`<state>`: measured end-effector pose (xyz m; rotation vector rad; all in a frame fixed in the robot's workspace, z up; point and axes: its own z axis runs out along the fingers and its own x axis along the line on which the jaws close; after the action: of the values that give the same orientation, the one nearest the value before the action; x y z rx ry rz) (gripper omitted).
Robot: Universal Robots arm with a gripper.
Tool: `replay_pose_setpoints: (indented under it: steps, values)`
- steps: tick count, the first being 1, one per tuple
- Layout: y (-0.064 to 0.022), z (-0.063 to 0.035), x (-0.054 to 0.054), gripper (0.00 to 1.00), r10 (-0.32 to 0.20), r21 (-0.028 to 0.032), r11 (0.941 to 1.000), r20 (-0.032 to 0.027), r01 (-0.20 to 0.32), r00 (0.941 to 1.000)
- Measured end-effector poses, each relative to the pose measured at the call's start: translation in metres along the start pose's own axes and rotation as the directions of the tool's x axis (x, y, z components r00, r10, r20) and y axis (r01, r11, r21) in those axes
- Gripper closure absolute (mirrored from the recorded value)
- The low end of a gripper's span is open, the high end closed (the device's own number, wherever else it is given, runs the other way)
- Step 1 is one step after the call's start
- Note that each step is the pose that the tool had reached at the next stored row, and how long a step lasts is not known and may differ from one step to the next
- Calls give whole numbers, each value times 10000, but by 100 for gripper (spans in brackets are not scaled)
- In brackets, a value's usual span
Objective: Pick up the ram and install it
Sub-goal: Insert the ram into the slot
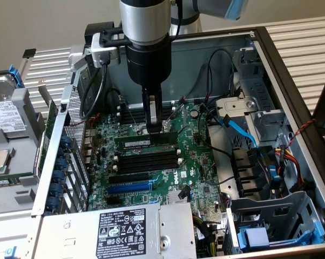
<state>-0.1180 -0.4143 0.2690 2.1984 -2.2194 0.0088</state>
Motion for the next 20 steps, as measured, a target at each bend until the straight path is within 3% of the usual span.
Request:
replay_pose_setpoints:
  steps: [13,20]
  values:
    - [1,143,1,87,-2,-1,10000,7,2,10000]
    - [4,186,19,87,-1,-1,10000,46,1,10000]
